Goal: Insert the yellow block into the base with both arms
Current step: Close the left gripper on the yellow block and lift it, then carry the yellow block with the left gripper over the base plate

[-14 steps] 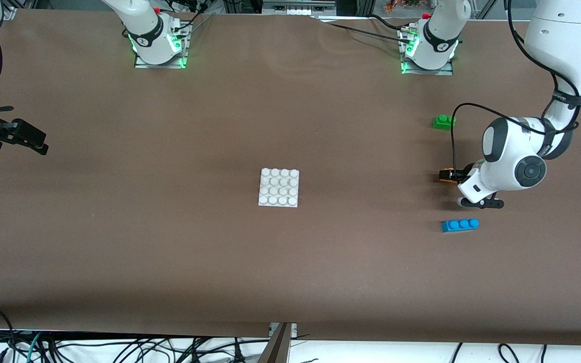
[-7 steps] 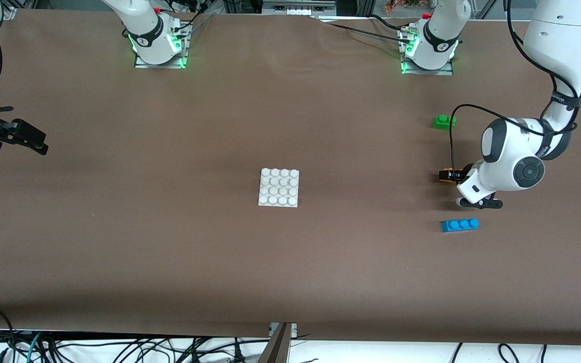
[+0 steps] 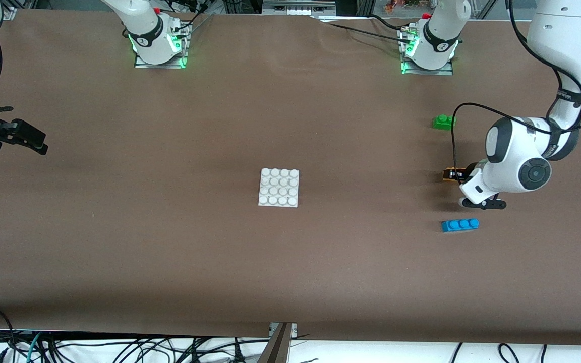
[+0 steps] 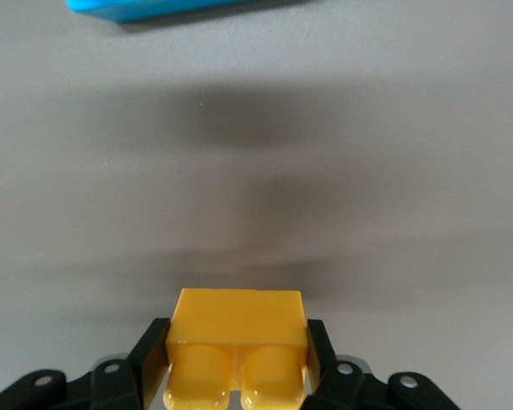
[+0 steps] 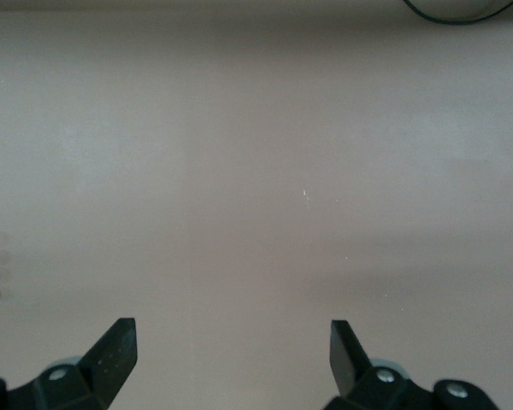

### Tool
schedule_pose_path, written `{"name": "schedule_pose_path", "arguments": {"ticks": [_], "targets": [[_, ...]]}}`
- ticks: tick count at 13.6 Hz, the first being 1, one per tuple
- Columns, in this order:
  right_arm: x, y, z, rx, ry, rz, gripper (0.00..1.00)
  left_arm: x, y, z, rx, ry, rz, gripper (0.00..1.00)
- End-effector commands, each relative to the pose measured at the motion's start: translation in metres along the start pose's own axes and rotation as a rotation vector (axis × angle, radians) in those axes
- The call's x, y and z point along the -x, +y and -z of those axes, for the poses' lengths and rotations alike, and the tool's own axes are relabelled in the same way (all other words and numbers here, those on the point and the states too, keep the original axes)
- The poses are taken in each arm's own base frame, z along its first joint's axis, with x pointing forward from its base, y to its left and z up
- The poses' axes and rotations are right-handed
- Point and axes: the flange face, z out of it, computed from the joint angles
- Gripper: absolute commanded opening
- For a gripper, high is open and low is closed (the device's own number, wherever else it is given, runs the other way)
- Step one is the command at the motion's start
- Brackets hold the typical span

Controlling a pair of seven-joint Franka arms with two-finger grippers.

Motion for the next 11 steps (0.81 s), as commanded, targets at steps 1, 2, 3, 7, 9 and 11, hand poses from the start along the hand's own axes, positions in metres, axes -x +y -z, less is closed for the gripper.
{"name": "schedule_pose_path", "arguments": {"ticks": [1,2,3,7,9,11], "targets": [[0.004,0.004,0.002,0.012,-0.005,0.002,1.0,-0.002,0.009,0.039,0.031,-0.003,-0.014,0.11],[0.004,0.004,0.003,0.01,-0.003,0.001,1.0,-0.001,0.011,0.049,0.03,-0.002,-0.017,0.08],[0.004,0.004,0.002,0.01,-0.005,0.002,1.0,0.001,0.02,0.061,0.033,0.007,-0.025,0.07],[0.004,0.004,0.003,0.011,-0.003,0.0,1.0,-0.006,0.075,0.1,0.081,0.075,-0.05,0.06],[0.004,0.004,0.002,0.01,-0.005,0.0,1.0,-0.009,0.13,0.108,0.107,0.085,-0.021,0.06],[0.004,0.005,0.002,0.01,-0.005,0.0,1.0,-0.014,0.188,0.102,0.15,0.064,0.025,0.05]]}}
